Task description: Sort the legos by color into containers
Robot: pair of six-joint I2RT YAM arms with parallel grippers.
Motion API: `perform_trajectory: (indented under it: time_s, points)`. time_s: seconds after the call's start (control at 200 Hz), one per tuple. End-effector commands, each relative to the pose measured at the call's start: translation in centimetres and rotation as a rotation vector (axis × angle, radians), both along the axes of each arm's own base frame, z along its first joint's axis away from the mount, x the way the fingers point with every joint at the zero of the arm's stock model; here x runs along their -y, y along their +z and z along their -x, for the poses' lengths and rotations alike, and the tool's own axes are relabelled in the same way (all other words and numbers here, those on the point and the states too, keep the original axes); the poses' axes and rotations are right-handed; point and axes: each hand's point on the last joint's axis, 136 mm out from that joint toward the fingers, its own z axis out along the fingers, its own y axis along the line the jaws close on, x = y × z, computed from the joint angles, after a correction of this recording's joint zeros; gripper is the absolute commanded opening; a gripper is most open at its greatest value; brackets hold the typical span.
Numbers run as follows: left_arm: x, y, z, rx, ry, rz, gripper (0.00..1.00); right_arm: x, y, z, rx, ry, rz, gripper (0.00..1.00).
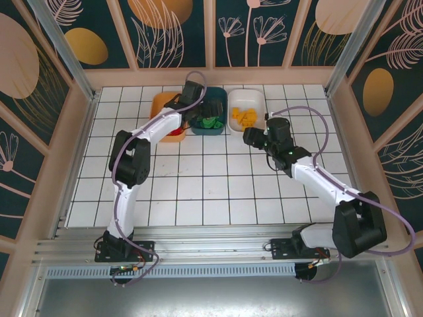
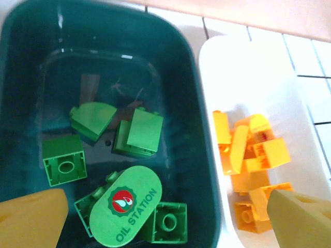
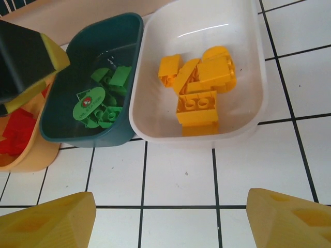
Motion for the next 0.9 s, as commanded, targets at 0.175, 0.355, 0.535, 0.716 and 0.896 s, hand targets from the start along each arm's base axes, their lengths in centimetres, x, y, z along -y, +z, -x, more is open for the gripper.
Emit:
perform_trajectory:
  time_s: [0.175, 0.355, 0.535, 0.716, 0.896]
  points:
    - [-5.7, 13.4, 7.2, 0.302, 0.081, 0.059, 0.98, 0.2, 5.7, 1.6, 0.173, 0.013, -0.057, 0.8]
    - [-14.2, 16.1, 14.7, 0.445, 0.322, 0.046, 0.99, -1.4, 11.7, 4.5, 0.394, 0.087, -0.08, 0.99]
    - [-19.9, 16.9, 21.5, 0.636, 0.478, 0.212, 0.98, -0.7, 13.0, 4.3, 0.507, 0.031, -0.103, 0.99]
    - [-25.7, 14.8, 24.7, 0.683, 0.716, 0.133, 0.99, 0.6, 13.3, 2.8, 0.427, -0.076, -0.044, 0.99]
    - [-27.0, 13.8, 26.0, 0.722, 0.732, 0.051, 0.98, 1.1, 15.2, 4.5, 0.517, -0.053, -0.078, 0.99]
